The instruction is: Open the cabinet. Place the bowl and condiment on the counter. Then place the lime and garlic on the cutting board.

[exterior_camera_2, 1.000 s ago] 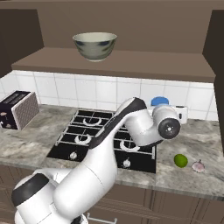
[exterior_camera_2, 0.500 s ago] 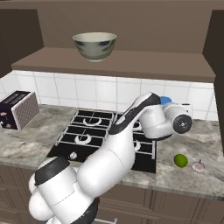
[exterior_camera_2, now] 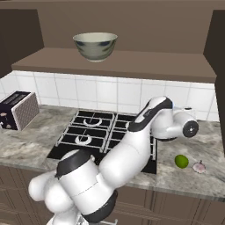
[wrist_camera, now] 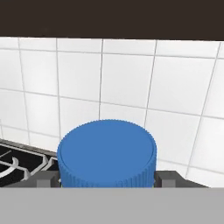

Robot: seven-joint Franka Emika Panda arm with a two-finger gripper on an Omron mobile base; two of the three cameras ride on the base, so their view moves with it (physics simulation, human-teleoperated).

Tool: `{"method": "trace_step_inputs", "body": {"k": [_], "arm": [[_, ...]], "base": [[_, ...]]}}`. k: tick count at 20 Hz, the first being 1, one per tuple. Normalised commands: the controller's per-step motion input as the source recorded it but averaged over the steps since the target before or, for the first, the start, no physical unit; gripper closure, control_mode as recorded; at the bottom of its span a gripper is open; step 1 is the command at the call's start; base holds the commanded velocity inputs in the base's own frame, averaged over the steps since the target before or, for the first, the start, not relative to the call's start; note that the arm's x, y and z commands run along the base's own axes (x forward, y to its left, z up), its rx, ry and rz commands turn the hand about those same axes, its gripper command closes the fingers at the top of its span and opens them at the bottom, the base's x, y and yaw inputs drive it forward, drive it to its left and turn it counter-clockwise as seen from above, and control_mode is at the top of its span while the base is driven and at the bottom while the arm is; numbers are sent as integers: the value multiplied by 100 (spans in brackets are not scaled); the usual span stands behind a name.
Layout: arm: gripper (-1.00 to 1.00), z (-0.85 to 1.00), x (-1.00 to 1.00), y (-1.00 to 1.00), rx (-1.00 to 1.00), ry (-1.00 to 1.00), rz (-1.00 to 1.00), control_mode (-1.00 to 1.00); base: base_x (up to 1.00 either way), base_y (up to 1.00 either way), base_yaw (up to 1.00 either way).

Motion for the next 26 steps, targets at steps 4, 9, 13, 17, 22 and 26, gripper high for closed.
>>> {"method": "trace_step_inputs", "body": {"k": [4,9,13,17,22,26], "arm": [[100,-25,16,-36,4,-6,10,-100],[100,-21,24,-21,0,-3,7,-100],[100,-17,41,-1,0,0,3,-100],[100,-17,46,-1,0,0,1,-100],[100,-18,39,-15,0,1,0,-100],[100,-15,18,-29,0,2,0,-100]], "base": [[0,0,0],[0,0,0],[0,0,0],[0,0,0],[0,0,0],[0,0,0]]}}
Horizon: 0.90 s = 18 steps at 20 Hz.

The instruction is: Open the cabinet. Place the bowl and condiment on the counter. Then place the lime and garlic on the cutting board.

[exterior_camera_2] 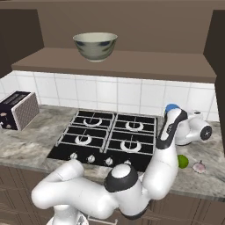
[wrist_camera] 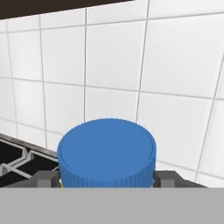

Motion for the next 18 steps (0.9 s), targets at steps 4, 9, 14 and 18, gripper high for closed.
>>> {"method": "trace_step_inputs", "body": {"k": [4,9,14,18], "arm": [[100,-2,-10,-28,0,0,0,-100],[100,-2,-30,-18,0,1,0,-100],[100,-15,-8,0,-1,0,1,-100],[100,-24,0,1,-3,1,2,-100]], "base": [[0,0,0],[0,0,0],[0,0,0],[0,0,0]]}}
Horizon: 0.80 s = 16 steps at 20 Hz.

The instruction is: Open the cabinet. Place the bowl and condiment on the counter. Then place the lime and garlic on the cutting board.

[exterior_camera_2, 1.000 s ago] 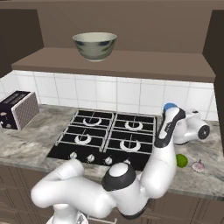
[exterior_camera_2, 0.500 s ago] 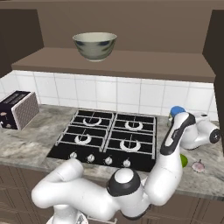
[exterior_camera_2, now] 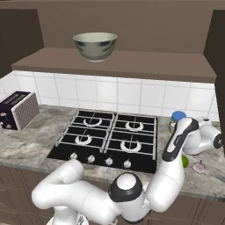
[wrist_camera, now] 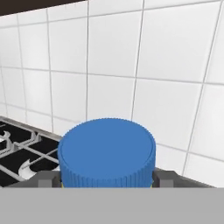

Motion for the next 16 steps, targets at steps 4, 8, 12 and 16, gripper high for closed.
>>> {"method": "trace_step_inputs", "body": {"k": [4,8,12,16], "arm": [[100,-27,0,0,-2,0,2,-100],[100,-26,0,0,-3,2,2,-100],[100,-24,2,0,-3,5,1,-100],[100,-26,10,0,-3,5,1,-100]], "base": [[0,0,0],[0,0,0],[0,0,0],[0,0,0]]}}
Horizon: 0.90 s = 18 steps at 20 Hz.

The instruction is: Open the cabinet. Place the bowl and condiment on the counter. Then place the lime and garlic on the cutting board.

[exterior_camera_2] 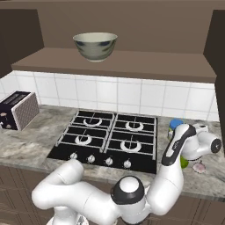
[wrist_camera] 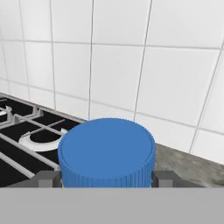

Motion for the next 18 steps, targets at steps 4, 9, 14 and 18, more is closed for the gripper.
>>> {"method": "trace_step_inputs", "body": {"k": [4,9,14,18], "arm": [[100,-29,16,0,-3,5,2,-100],[100,-30,15,0,-2,5,3,-100],[100,-30,6,-6,0,2,3,-100],[-100,-26,0,-5,0,0,3,-100]], "base": [[0,0,0],[0,0,0],[0,0,0],[0,0,0]]}}
